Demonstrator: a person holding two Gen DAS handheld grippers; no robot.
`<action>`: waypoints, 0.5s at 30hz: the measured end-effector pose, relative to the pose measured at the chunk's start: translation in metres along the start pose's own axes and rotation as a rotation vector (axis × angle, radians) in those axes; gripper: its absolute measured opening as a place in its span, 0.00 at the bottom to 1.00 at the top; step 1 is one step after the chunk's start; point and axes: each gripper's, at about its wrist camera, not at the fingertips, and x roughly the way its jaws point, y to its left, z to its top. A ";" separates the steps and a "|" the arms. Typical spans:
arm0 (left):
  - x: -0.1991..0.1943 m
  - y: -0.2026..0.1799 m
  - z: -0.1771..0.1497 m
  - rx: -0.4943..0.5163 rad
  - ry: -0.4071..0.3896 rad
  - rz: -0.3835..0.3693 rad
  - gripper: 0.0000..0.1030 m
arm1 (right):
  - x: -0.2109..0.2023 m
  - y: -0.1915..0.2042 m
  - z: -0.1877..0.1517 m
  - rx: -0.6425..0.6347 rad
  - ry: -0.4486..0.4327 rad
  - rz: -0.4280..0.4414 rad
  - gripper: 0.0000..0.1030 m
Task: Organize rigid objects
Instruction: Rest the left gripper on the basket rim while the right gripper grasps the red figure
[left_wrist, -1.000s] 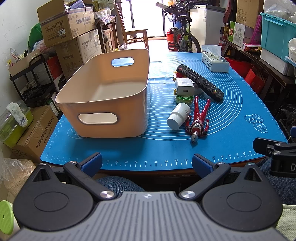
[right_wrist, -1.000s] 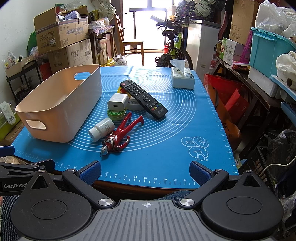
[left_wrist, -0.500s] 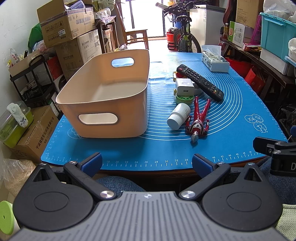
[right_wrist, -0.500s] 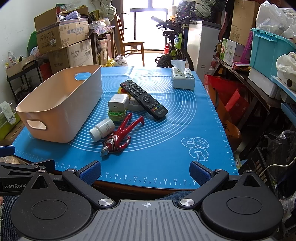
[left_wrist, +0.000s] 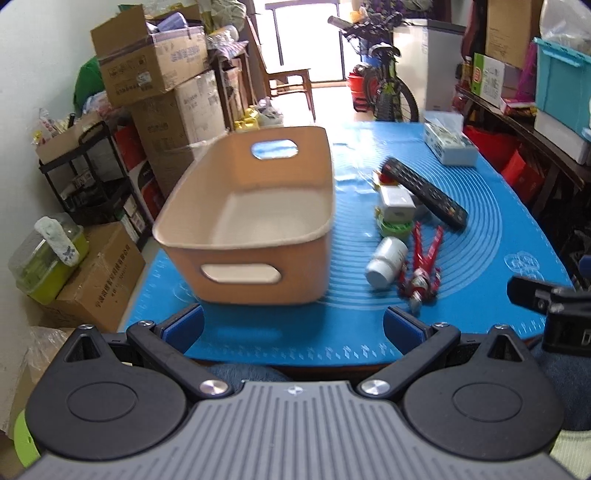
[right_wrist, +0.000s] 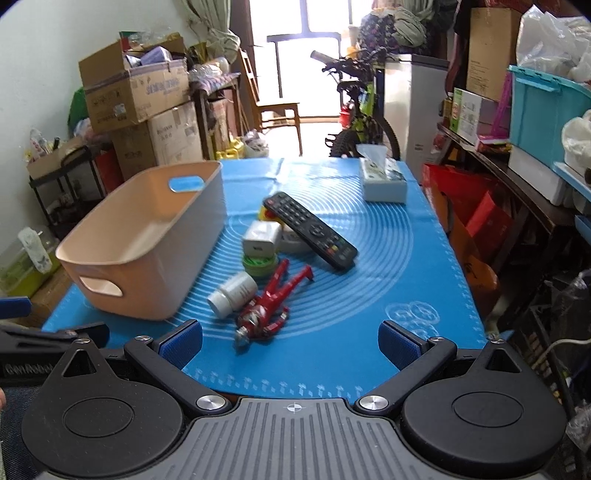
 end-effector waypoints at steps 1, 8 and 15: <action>0.000 0.005 0.005 -0.002 -0.005 0.011 0.99 | 0.002 0.001 0.003 -0.002 -0.003 0.003 0.98; 0.017 0.034 0.042 -0.002 -0.012 0.055 0.99 | 0.034 0.010 0.023 -0.004 0.005 0.001 0.98; 0.058 0.072 0.068 -0.027 0.035 0.059 0.99 | 0.082 0.013 0.031 0.000 0.080 -0.041 0.95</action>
